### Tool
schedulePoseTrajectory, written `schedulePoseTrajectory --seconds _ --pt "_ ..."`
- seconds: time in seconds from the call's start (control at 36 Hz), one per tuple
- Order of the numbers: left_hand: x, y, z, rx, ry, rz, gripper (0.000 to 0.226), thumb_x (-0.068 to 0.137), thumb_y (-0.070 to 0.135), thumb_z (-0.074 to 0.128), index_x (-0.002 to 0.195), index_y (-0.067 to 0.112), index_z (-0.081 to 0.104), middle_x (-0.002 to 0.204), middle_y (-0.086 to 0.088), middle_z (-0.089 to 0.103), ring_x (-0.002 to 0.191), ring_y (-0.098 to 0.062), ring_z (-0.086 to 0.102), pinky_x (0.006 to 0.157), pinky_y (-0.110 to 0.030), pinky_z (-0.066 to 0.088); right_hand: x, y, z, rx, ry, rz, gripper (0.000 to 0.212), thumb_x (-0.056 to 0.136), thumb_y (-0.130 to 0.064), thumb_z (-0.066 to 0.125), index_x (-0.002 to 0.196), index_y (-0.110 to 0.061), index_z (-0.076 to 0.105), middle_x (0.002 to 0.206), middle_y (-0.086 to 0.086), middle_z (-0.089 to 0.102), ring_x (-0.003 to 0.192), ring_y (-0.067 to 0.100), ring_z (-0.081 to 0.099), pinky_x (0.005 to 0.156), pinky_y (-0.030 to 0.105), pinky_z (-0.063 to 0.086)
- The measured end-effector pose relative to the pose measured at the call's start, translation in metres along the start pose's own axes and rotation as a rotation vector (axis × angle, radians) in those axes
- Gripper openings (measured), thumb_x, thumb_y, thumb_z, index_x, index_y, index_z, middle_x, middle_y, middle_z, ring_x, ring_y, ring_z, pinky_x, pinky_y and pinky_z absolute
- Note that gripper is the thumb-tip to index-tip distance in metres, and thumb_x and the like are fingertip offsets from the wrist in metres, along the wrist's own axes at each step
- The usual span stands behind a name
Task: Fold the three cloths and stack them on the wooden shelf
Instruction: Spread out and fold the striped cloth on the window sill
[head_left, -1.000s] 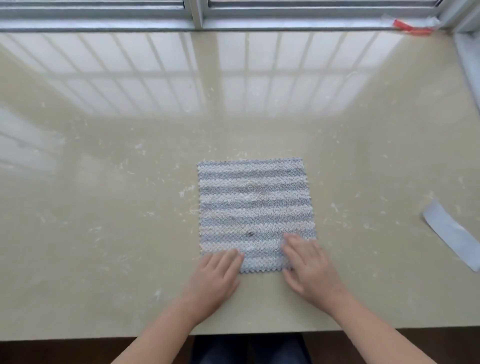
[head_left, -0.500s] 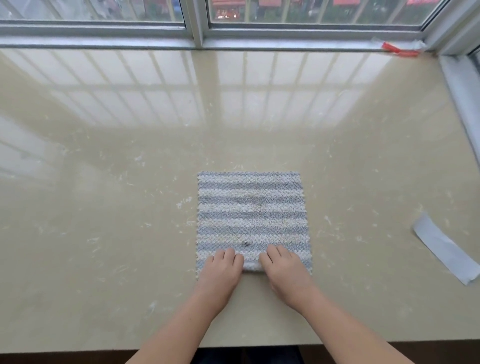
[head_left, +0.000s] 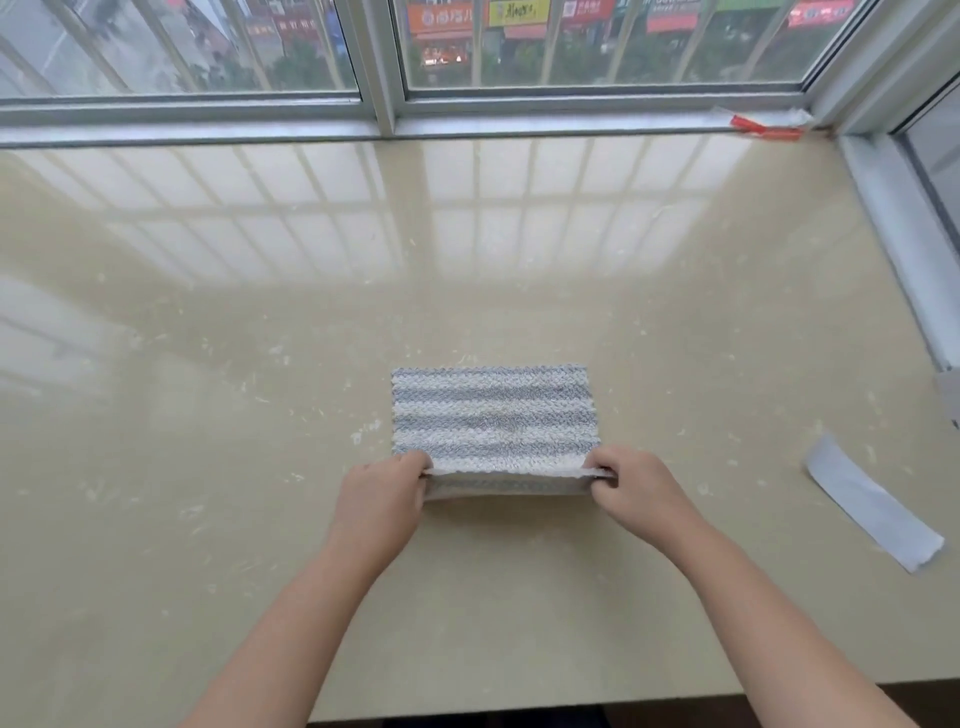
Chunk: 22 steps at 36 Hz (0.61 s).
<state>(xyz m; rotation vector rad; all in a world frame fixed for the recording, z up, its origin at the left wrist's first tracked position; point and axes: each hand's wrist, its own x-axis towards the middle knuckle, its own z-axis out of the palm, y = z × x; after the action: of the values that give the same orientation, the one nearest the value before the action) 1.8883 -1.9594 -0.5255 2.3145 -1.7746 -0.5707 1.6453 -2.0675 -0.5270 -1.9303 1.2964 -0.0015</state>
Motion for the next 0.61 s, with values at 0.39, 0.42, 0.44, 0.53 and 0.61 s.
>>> schedulePoseTrajectory --seconds 0.39,0.42,0.44,0.53,0.61 --pt "-0.01 0.025 -0.158 -0.813 -0.567 -0.129 0.009 0.067 0.028 0.07 0.071 0.021 0.072 0.06 0.002 0.06 0.055 -0.008 0.052 0.048 -0.017 0.036 -0.051 -0.074 -0.116 0.527 -0.359 0.008 0.01 0.058 -0.008 0.046 0.056 -0.013 0.054 0.055 0.001 0.043 0.054 0.012 0.039 0.049 0.02 0.027" --pt "-0.008 0.023 -0.161 -0.814 -0.637 -0.138 0.008 0.065 0.027 0.074 0.069 0.02 0.072 0.06 0.001 0.06 0.053 -0.008 0.051 0.046 -0.016 0.036 -0.05 -0.074 -0.118 0.531 -0.404 0.003 0.011 0.058 -0.007 0.046 0.057 -0.013 0.056 0.056 0.001 0.045 0.054 0.012 0.041 0.049 0.019 0.028" --pt "-0.005 0.022 -0.163 -0.804 -0.702 -0.153 0.01 0.065 0.025 0.079 0.068 0.019 0.072 0.06 0.001 0.059 0.051 -0.008 0.05 0.044 -0.016 0.036 -0.047 -0.075 -0.119 0.534 -0.44 0.004 0.013 0.058 -0.007 0.047 0.057 -0.013 0.058 0.056 0.0 0.048 0.053 0.01 0.044 0.048 0.017 0.03" --pt "0.014 0.013 -0.148 -0.656 -0.775 -0.231 0.013 0.073 0.022 0.078 0.069 0.015 0.068 0.058 0.0 0.054 0.046 -0.009 0.047 0.043 -0.017 0.036 -0.025 -0.074 -0.113 0.533 -0.465 0.051 0.012 0.06 -0.008 0.049 0.059 -0.015 0.058 0.052 -0.007 0.049 0.046 0.004 0.044 0.043 0.014 0.03" --pt "0.047 0.0 -0.109 -0.341 -0.745 -0.305 0.016 0.086 0.018 0.066 0.072 0.014 0.061 0.061 -0.001 0.051 0.052 -0.013 0.05 0.048 -0.022 0.044 0.011 -0.06 -0.09 0.533 -0.392 0.163 0.008 0.068 -0.005 0.057 0.071 -0.012 0.059 0.059 -0.003 0.051 0.051 0.007 0.046 0.045 0.016 0.033"
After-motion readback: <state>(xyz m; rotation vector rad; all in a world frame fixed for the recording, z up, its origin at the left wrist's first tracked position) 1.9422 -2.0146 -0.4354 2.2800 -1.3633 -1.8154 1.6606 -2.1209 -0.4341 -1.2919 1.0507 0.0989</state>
